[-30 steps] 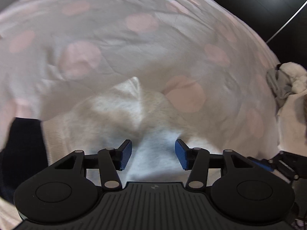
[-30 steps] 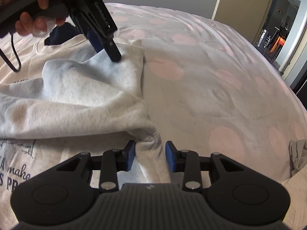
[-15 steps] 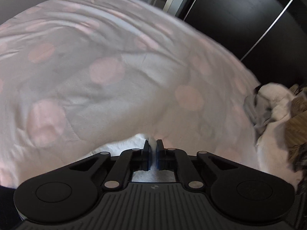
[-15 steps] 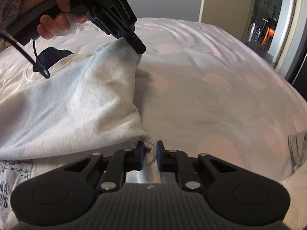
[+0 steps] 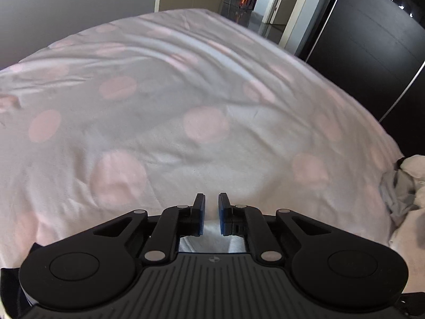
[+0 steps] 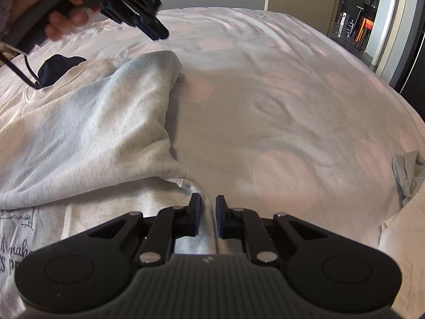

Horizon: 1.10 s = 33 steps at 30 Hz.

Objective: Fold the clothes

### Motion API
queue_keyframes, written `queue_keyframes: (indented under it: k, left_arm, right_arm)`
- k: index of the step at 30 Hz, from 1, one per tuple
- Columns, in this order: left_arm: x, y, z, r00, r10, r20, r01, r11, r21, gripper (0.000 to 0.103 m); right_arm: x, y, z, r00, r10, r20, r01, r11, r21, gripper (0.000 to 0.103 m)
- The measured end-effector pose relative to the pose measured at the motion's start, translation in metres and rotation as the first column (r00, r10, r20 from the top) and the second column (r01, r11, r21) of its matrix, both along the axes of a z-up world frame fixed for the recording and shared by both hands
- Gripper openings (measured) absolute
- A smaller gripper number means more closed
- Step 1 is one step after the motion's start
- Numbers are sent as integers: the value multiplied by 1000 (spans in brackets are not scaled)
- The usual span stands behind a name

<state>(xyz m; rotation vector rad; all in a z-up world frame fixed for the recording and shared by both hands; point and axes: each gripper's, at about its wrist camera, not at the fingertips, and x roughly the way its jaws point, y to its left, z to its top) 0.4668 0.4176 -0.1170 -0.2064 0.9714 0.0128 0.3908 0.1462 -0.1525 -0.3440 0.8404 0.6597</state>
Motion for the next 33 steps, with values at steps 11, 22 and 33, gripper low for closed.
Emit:
queue_keyframes:
  k: [11,22,33]
  left_arm:
    - [-154,23,48,993,116,-20,-112,984,139,29]
    - [-330,81,19,885,460,-75,-442,880,172,47]
    - [-391,95,-37,789,609,-75,-612,790,-20,23]
  right_arm:
    - [-22,-5,19,997,24,80,-31,995,92,19]
    - [-37,13,20,995,53,87,-65,989,134,32]
    - [-30,18,5,993,16,117,-26,996,88,49]
